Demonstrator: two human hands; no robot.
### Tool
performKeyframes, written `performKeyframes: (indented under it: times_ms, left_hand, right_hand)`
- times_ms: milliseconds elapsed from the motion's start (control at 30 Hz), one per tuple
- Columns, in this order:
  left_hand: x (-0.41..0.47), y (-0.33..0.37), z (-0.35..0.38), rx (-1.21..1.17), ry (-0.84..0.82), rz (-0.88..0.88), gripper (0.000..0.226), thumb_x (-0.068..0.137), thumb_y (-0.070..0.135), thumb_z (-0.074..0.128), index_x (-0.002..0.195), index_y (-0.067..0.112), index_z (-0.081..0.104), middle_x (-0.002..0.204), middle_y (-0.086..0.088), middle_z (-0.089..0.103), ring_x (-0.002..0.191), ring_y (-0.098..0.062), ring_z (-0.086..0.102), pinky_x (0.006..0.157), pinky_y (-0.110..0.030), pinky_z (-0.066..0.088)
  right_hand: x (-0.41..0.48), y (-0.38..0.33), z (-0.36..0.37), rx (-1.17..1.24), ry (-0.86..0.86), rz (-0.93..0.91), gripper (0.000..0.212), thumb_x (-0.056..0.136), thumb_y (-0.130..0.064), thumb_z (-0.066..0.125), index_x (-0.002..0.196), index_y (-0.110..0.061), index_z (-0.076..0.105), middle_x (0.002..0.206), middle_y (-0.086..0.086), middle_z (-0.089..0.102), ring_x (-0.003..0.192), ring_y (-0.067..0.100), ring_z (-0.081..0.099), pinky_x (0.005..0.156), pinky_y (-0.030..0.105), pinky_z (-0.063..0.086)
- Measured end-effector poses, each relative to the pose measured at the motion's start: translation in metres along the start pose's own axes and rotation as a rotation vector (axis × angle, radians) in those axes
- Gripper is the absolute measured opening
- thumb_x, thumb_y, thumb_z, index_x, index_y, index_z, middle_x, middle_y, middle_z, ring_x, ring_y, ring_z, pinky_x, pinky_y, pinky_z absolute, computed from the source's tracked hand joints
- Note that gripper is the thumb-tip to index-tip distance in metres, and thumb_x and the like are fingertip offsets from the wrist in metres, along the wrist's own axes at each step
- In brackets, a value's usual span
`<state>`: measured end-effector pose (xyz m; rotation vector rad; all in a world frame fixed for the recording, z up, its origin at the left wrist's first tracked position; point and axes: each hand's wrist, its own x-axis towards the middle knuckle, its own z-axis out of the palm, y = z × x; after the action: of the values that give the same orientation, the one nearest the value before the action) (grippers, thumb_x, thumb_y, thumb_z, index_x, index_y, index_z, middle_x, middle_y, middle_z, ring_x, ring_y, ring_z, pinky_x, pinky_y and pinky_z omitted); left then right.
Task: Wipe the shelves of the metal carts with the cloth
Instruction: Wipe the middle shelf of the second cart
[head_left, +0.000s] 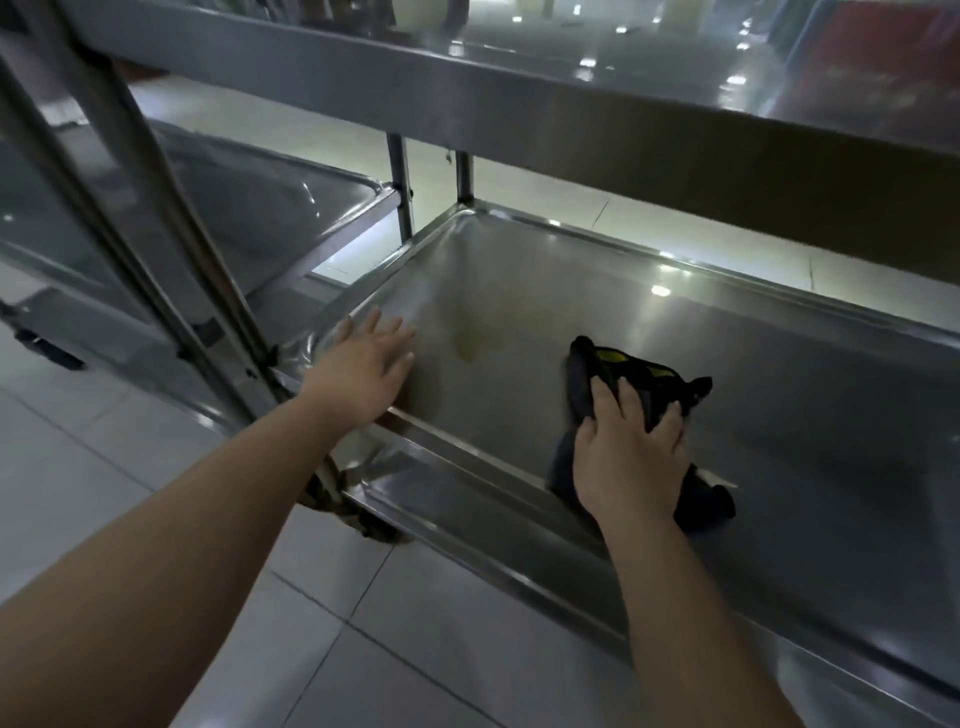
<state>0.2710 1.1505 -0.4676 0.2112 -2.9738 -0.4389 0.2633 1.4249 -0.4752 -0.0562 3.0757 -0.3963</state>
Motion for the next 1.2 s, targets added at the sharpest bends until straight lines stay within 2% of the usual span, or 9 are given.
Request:
performKeyframes:
  times_ms: [100, 233, 367, 500, 767, 833, 1000, 1100, 1200]
  left_hand:
    - [0.022, -0.021, -0.002, 0.015, 0.016, 0.064, 0.046, 0.101, 0.035, 0.039, 0.144, 0.021, 0.041, 0.156, -0.001, 0.029, 0.147, -0.023, 0.012, 0.120, -0.039, 0.007]
    - [0.044, -0.035, 0.005, -0.020, 0.025, 0.233, 0.048, 0.101, 0.030, 0.036, 0.148, 0.018, 0.034, 0.157, -0.005, 0.025, 0.147, -0.024, 0.009, 0.120, -0.040, 0.002]
    - [0.044, -0.037, 0.004, -0.196, -0.019, 0.157, 0.054, 0.102, 0.023, 0.035, 0.153, 0.017, 0.017, 0.161, -0.005, 0.010, 0.148, -0.023, -0.002, 0.118, -0.037, -0.003]
    - [0.049, -0.043, 0.008, -0.138, -0.159, 0.234, 0.056, 0.101, 0.026, 0.030, 0.153, 0.015, 0.012, 0.161, -0.004, 0.010, 0.148, -0.019, -0.006, 0.120, -0.041, -0.006]
    - [0.050, -0.045, 0.014, -0.168, -0.086, 0.253, 0.059, 0.099, 0.025, 0.029, 0.154, 0.014, 0.008, 0.162, -0.003, 0.006, 0.148, -0.017, -0.009, 0.119, -0.040, -0.011]
    - [0.047, -0.045, 0.013, -0.234, -0.034, 0.235, 0.057, 0.100, 0.023, 0.028, 0.154, 0.014, 0.012, 0.161, -0.004, 0.008, 0.148, -0.017, -0.006, 0.119, -0.037, -0.011]
    - [0.041, -0.058, -0.029, -0.624, 0.094, 0.120, 0.047, 0.102, 0.017, 0.034, 0.149, 0.024, 0.032, 0.160, 0.004, 0.012, 0.148, -0.013, 0.002, 0.120, -0.031, 0.006]
    - [0.044, -0.072, -0.055, -0.580, 0.043, 0.120, 0.045, 0.103, 0.019, 0.032, 0.146, 0.031, 0.034, 0.160, 0.004, 0.012, 0.148, -0.017, -0.001, 0.119, -0.034, 0.005]
    - [0.051, -0.076, -0.057, -0.493, -0.008, 0.076, 0.041, 0.103, 0.022, 0.030, 0.143, 0.024, 0.038, 0.158, -0.005, 0.020, 0.147, -0.024, 0.006, 0.117, -0.036, 0.009]
  right_hand:
    - [0.004, 0.004, 0.004, -0.006, 0.033, -0.005, 0.049, 0.102, -0.041, 0.021, 0.151, -0.040, 0.014, 0.161, -0.013, 0.008, 0.145, 0.035, 0.002, 0.117, 0.050, 0.009]
    - [0.009, 0.006, 0.011, -0.013, 0.061, -0.007, 0.048, 0.103, -0.039, 0.022, 0.150, -0.044, 0.016, 0.160, -0.016, 0.010, 0.146, 0.031, 0.005, 0.117, 0.046, 0.010]
    - [0.006, -0.001, 0.011, -0.011, 0.092, 0.170, 0.048, 0.103, -0.036, 0.028, 0.150, -0.041, 0.021, 0.160, -0.014, 0.015, 0.145, 0.033, 0.009, 0.117, 0.048, 0.011]
    - [-0.004, -0.016, 0.010, 0.004, 0.088, 0.366, 0.048, 0.102, -0.036, 0.028, 0.150, -0.041, 0.021, 0.160, -0.013, 0.014, 0.146, 0.033, 0.005, 0.117, 0.050, 0.008]
    - [0.007, -0.062, 0.018, 0.047, 0.116, 0.495, 0.049, 0.101, -0.033, 0.025, 0.150, -0.039, 0.019, 0.161, -0.011, 0.011, 0.146, 0.036, 0.000, 0.117, 0.052, 0.005]
    - [0.020, -0.108, 0.032, 0.004, 0.105, 0.432, 0.052, 0.100, -0.033, 0.026, 0.151, -0.037, 0.018, 0.161, -0.008, 0.011, 0.145, 0.040, 0.000, 0.116, 0.054, 0.005]
    - [0.037, -0.249, 0.062, -0.029, -0.038, 0.124, 0.068, 0.095, -0.038, 0.040, 0.153, -0.033, 0.005, 0.163, -0.003, -0.001, 0.143, 0.046, -0.011, 0.113, 0.061, 0.000]
    - [0.038, -0.295, 0.068, -0.061, -0.144, -0.020, 0.078, 0.096, -0.044, 0.039, 0.152, -0.027, -0.012, 0.162, -0.001, -0.010, 0.141, 0.049, -0.018, 0.114, 0.062, -0.003]
    - [0.039, -0.298, 0.067, -0.054, -0.172, -0.061, 0.076, 0.098, -0.041, 0.037, 0.151, -0.028, -0.015, 0.162, -0.005, -0.011, 0.142, 0.045, -0.019, 0.115, 0.058, -0.003]
